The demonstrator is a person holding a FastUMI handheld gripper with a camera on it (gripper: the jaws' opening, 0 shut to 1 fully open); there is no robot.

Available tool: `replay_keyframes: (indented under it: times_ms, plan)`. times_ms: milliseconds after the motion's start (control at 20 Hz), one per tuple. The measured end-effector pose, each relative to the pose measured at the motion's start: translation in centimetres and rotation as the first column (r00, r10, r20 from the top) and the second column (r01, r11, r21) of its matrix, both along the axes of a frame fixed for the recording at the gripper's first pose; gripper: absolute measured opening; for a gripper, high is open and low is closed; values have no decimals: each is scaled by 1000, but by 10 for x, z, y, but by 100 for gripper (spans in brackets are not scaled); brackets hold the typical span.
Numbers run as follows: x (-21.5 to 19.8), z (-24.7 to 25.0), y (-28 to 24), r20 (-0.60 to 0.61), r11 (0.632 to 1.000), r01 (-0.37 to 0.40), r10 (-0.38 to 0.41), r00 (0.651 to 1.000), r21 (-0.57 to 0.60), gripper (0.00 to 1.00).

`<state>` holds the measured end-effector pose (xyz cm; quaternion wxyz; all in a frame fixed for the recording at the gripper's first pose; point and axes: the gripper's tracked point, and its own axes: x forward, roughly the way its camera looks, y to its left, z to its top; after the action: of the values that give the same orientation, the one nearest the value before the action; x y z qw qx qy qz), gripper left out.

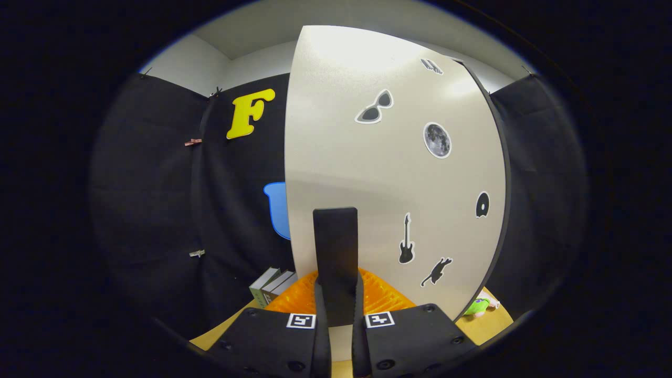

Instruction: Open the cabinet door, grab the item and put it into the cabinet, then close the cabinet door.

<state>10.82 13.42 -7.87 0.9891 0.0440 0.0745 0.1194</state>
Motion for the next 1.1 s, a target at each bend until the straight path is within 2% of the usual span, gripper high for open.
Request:
replay_keyframes:
  times_ms: [250,450,800,1100]
  plan:
    - [-43,9,-35,4,1000,-30,30,1000,8,19]
    - [-73,14,-70,13,1000,-22,22,1000,14,19]
    - [-113,19,-134,16,1000,19,-19,1000,2,18]
    - [-129,21,-178,30,996,94,-94,995,-7,18]
